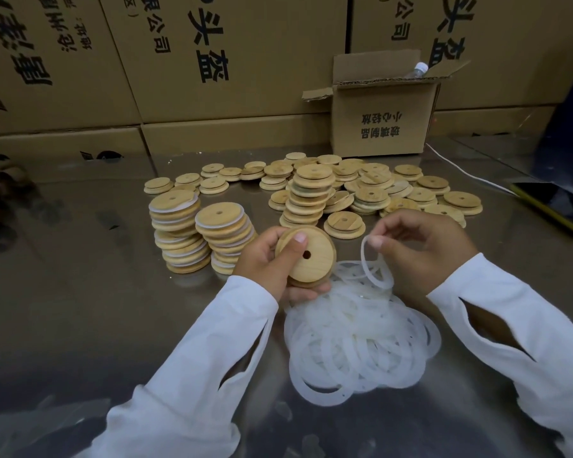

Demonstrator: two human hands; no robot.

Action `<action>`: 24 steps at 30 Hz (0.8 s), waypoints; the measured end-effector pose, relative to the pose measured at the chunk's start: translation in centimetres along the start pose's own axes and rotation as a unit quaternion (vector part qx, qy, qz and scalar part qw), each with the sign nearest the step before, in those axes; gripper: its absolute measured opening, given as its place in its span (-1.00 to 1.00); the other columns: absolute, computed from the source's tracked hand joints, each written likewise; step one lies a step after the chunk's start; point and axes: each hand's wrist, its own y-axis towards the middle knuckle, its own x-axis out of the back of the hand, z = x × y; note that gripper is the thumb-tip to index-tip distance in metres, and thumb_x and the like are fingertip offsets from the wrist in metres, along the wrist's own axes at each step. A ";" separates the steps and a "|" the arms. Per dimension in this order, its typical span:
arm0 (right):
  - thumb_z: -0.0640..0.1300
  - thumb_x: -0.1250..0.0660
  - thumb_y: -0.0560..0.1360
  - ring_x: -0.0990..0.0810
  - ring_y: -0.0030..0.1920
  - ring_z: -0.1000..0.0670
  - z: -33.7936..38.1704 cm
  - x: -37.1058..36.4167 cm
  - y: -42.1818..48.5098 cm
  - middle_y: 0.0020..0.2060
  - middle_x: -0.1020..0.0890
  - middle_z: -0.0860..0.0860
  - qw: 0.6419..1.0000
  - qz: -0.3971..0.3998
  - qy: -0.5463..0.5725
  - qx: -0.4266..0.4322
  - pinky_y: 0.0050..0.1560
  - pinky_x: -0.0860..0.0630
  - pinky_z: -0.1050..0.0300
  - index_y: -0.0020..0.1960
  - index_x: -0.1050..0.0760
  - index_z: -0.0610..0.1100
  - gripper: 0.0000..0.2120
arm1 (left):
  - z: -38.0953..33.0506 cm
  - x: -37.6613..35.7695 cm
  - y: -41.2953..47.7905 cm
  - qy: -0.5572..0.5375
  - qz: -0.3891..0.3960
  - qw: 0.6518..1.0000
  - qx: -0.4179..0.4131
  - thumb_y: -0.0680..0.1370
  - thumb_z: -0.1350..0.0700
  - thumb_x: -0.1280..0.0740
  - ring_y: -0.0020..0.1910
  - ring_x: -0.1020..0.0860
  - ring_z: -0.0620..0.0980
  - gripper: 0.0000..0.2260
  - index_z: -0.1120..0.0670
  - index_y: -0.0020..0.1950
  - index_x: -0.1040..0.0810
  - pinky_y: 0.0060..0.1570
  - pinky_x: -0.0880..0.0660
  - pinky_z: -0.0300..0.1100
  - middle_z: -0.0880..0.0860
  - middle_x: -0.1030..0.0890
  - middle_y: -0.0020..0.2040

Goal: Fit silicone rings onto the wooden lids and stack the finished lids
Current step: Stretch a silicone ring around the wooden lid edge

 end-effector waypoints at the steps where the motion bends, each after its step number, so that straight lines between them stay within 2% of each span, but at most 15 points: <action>1: -0.21 -0.39 0.40 -0.54 -0.22 0.20 0.2 -0.3 -0.1 -0.31 -0.60 0.14 1.000 -0.013 0.008 0.012 -0.18 -0.43 0.48 -0.24 -0.54 0.02 -0.86 | 0.0 -0.1 0.0 -0.004 0.000 1.000 0.002 0.54 0.07 -0.26 -0.39 -0.64 0.16 -0.88 0.11 -0.08 -0.52 -0.55 -0.53 -0.25 0.26 -0.60 -0.08; 4: -0.25 -0.36 0.43 -0.53 -0.22 0.16 0.7 -0.8 -0.3 -0.27 -0.59 0.11 0.995 -0.075 0.042 0.043 -0.13 -0.46 0.39 -0.21 -0.50 0.03 -0.82 | 0.1 -0.2 -0.1 -0.023 0.003 1.000 0.007 0.54 0.08 -0.26 -0.38 -0.65 0.17 -0.89 0.09 -0.07 -0.53 -0.54 -0.53 -0.26 0.24 -0.60 -0.09; 8: -0.28 -0.35 0.43 -0.54 -0.25 0.21 1.6 -0.7 -0.4 -0.29 -0.57 0.16 0.985 -0.124 0.098 0.064 -0.18 -0.45 0.41 -0.17 -0.48 0.04 -0.79 | -0.1 -0.2 0.1 -0.052 -0.001 0.998 0.025 0.55 0.08 -0.24 -0.35 -0.65 0.19 -0.89 0.06 -0.06 -0.55 -0.49 -0.56 -0.23 0.21 -0.61 -0.08; 12: -0.17 -0.36 0.36 -0.54 -0.32 0.18 2.3 -1.6 -1.0 -0.36 -0.61 0.17 0.983 -0.040 0.175 0.036 -0.24 -0.47 0.39 -0.21 -0.53 -0.05 -0.95 | 0.0 -0.5 0.3 -0.061 -0.007 0.997 0.046 0.57 0.04 -0.20 -0.33 -0.66 0.14 -0.74 -0.02 -0.22 -0.64 -0.46 -0.57 -0.14 0.12 -0.67 -0.23; 15: -0.31 -0.40 0.37 -0.53 -0.34 0.14 2.2 -2.7 -1.3 -0.38 -0.61 0.05 0.987 0.001 0.161 0.019 -0.23 -0.49 0.32 -0.24 -0.55 -0.05 -0.83 | 0.4 -0.6 0.4 -0.008 0.000 0.999 0.035 0.48 -0.15 -0.21 -0.24 -0.67 0.05 -0.71 -0.06 -0.20 -0.66 -0.32 -0.61 -0.05 0.04 -0.69 -0.25; 18: -0.31 -0.41 0.38 -0.51 -0.36 0.09 2.2 -3.3 -1.5 -0.38 -0.59 -0.16 0.988 -0.011 0.153 0.012 -0.24 -0.49 0.29 -0.25 -0.56 -0.04 -0.83 | 0.6 -0.8 0.3 0.038 0.007 0.999 -0.013 0.35 -0.30 -0.30 -0.09 -0.65 0.00 -0.70 -0.13 -0.19 -0.66 -0.05 -0.59 0.02 -0.03 -0.69 -0.18; 22: -0.30 -0.41 0.38 -0.50 -0.38 0.11 2.4 -3.5 -1.6 -0.41 -0.57 -0.13 0.985 -0.062 0.160 0.023 -0.25 -0.48 0.33 -0.25 -0.56 -0.02 -0.82 | 0.8 -1.1 -0.1 0.162 0.031 0.973 -0.160 0.38 -0.11 -0.33 -0.12 -0.58 -0.22 -0.82 -0.13 -0.06 -0.56 -0.10 -0.51 -0.32 -0.20 -0.64 -0.20; 24: -0.24 -0.43 0.38 -0.49 -0.37 0.13 2.4 -3.6 -1.7 -0.41 -0.56 -0.07 0.986 -0.082 0.145 0.023 -0.25 -0.48 0.35 -0.25 -0.54 0.01 -0.84 | 1.0 -1.1 -0.2 0.192 0.039 0.964 -0.179 0.41 -0.05 -0.28 -0.10 -0.58 -0.19 -0.80 -0.06 0.00 -0.56 -0.08 -0.50 -0.29 -0.14 -0.64 -0.16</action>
